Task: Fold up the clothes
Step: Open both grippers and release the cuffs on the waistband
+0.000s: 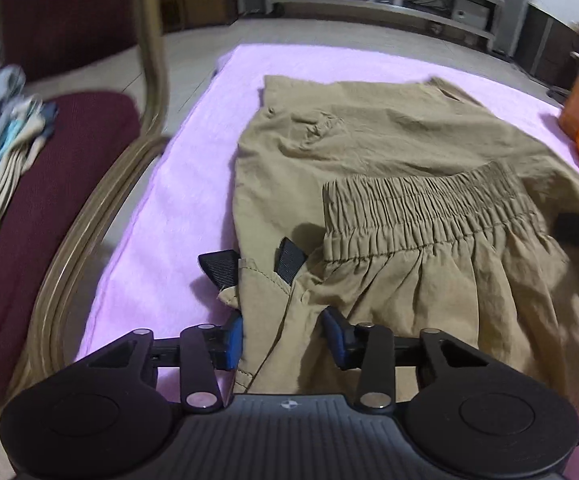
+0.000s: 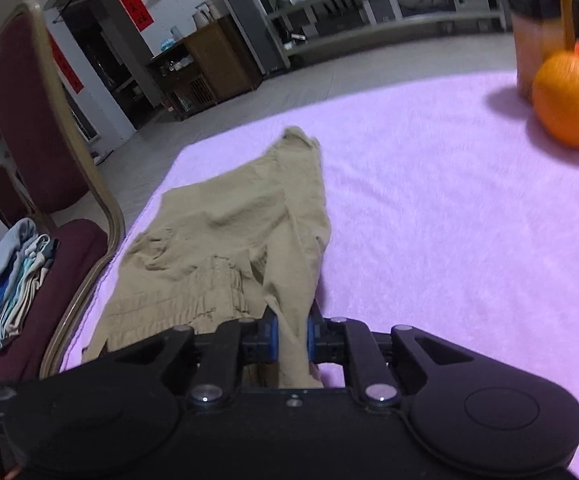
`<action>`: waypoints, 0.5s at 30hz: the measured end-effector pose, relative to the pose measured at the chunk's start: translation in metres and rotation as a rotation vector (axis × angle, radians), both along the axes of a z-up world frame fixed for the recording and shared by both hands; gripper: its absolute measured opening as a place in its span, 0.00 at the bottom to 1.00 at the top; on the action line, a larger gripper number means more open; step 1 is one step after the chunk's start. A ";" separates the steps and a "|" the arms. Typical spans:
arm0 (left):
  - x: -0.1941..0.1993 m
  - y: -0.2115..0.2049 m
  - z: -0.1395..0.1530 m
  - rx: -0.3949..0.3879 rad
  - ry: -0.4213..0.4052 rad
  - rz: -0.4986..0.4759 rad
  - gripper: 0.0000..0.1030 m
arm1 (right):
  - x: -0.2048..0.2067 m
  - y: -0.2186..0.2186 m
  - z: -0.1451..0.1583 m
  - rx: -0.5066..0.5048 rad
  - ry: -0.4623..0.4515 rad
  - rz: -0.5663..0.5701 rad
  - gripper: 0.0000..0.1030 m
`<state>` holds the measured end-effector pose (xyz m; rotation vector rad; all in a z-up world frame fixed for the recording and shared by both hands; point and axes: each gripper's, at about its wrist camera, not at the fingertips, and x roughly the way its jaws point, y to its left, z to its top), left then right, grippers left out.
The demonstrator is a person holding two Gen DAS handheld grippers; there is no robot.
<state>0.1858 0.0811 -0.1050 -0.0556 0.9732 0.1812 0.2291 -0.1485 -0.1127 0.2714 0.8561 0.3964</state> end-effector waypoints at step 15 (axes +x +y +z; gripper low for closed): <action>-0.055 0.066 0.029 -0.272 -0.076 0.169 0.51 | -0.045 -0.090 0.006 0.137 0.197 -0.157 0.73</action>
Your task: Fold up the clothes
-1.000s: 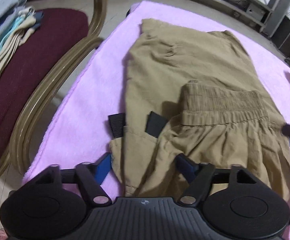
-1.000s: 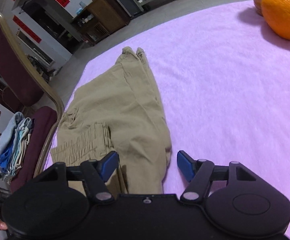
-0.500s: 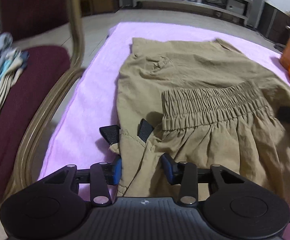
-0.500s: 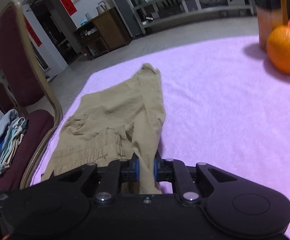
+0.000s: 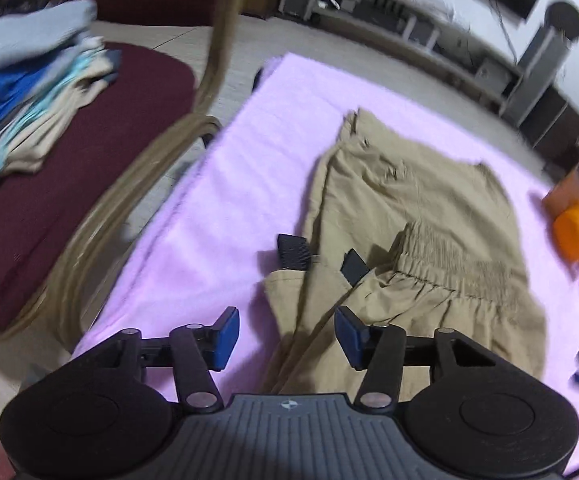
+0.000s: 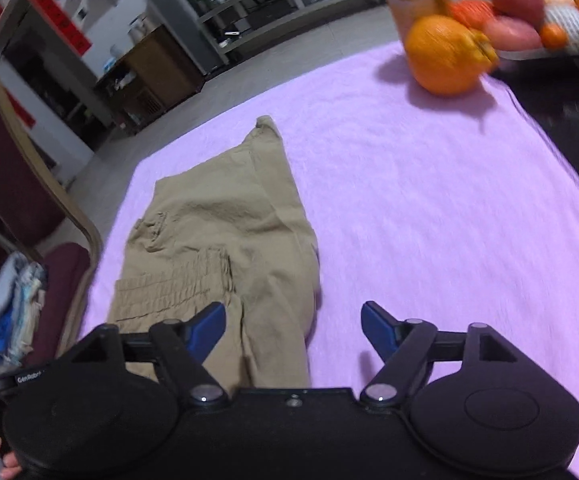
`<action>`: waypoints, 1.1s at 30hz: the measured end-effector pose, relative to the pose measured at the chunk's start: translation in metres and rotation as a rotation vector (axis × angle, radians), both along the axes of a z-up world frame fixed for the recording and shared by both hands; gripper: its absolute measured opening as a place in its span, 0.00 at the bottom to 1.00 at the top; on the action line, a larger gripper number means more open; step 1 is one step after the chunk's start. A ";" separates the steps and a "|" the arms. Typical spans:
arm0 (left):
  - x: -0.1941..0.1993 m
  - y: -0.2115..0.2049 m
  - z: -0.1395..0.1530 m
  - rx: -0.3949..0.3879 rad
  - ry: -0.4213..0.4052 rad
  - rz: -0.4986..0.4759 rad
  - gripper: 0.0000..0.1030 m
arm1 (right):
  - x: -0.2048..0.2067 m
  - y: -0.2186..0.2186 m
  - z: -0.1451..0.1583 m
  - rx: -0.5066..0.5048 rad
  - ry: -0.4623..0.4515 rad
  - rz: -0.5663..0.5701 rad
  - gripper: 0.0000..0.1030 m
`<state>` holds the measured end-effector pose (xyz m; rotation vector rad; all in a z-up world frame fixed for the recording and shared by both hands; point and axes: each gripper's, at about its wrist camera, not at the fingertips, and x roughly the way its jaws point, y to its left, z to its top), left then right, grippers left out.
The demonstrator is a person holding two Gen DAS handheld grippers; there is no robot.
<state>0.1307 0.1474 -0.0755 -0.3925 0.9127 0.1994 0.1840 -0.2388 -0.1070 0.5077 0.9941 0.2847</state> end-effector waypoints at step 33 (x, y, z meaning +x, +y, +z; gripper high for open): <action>-0.051 -0.014 -0.021 -0.017 0.080 0.086 0.29 | -0.035 0.016 -0.010 -0.142 0.019 0.059 0.44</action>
